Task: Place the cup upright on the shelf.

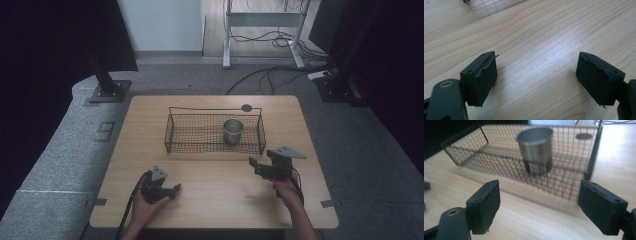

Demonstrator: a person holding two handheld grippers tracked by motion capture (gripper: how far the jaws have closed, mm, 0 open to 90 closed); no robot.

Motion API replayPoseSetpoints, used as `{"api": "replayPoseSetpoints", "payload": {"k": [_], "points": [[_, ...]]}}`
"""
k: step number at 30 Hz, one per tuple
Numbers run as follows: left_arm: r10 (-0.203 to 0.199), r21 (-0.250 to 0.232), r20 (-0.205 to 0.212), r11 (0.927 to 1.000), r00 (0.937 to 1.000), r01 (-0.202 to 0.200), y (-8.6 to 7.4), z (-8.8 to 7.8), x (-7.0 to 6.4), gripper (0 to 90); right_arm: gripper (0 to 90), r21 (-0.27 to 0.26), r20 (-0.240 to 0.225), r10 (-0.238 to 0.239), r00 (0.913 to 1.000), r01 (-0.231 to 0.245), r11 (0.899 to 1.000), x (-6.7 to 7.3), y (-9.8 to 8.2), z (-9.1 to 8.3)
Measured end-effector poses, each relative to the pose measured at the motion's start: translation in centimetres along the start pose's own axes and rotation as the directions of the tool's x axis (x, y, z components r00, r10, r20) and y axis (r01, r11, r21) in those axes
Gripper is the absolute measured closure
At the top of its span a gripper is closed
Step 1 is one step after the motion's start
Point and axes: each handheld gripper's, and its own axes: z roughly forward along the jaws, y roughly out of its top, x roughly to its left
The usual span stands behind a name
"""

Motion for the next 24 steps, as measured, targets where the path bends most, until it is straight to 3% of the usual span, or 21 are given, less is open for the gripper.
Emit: {"api": "replayPoseSetpoints", "payload": {"k": [3, 9, 24], "points": [[0.000, 0.000, 0.000, 1.0000, 1.0000, 0.000, 0.0, 0.0, 0.0, 17.3, 18.7, 0.020, 0.006, 0.020, 0.9998, -0.020, 1.000, -0.5, -1.4, -0.4], [0.000, 0.000, 0.000, 1.0000, 1.0000, 0.000, 0.0, 0.0, 0.0, 17.3, 18.7, 0.078, 0.007, 0.015, 0.9999, -0.015, 0.997, -0.8, -4.0, -0.5], [0.000, 0.000, 0.000, 1.0000, 1.0000, 0.000, 0.0, 0.0, 0.0, 17.3, 18.1, 0.094, 0.025, 0.008, 0.9997, -0.010, 0.996, -1.0, -4.7, 0.1]]}}
